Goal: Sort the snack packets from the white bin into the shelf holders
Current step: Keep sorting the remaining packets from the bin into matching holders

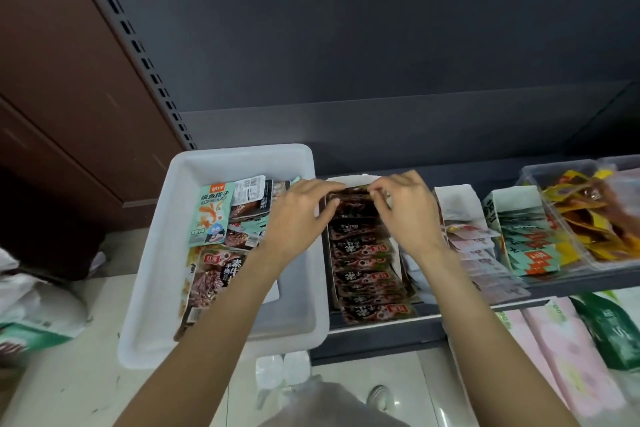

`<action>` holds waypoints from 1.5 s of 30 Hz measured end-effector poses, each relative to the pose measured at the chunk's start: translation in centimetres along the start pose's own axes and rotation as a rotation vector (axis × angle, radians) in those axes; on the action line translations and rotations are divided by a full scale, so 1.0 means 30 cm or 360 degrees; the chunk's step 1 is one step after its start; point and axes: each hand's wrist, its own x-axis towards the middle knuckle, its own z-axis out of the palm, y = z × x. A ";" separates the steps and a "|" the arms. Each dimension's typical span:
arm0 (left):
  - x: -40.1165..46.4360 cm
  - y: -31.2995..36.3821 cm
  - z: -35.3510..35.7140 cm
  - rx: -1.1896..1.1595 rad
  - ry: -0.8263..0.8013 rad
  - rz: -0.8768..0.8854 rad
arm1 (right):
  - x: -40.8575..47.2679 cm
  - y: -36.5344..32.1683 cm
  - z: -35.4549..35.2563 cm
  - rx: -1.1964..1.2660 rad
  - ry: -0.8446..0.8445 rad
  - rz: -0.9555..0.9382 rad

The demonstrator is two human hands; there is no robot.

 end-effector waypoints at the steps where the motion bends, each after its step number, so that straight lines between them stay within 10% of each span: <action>1: -0.037 -0.015 -0.021 -0.0021 0.0098 -0.0054 | -0.007 -0.030 -0.007 0.0055 0.0075 -0.0045; 4: -0.195 -0.114 -0.078 -0.0036 0.0260 -0.0348 | -0.045 -0.166 -0.005 0.0392 0.0043 -0.0166; 12: -0.456 -0.317 -0.165 0.0178 -0.0153 -0.1171 | -0.107 -0.472 0.339 0.0751 -0.1212 0.0065; 19: -0.457 -0.393 -0.157 0.0308 -0.0790 -0.1251 | -0.086 -0.563 0.528 -0.0019 -0.1478 -0.0299; 28: -0.449 -0.401 -0.149 0.0027 -0.0572 -0.1083 | -0.083 -0.537 0.486 -0.0020 -0.1052 -0.0128; 33: -0.427 -0.323 -0.178 -0.0504 -0.0295 -0.0785 | -0.014 -0.485 0.319 0.0942 -0.0728 0.0652; 38: -0.362 -0.259 -0.202 -0.0140 0.0117 -0.0349 | 0.026 -0.463 0.114 0.2155 -0.0723 0.1160; 45: -0.281 -0.195 -0.214 -0.0606 0.0170 -0.0781 | 0.034 -0.390 0.014 0.2041 -0.0680 0.1072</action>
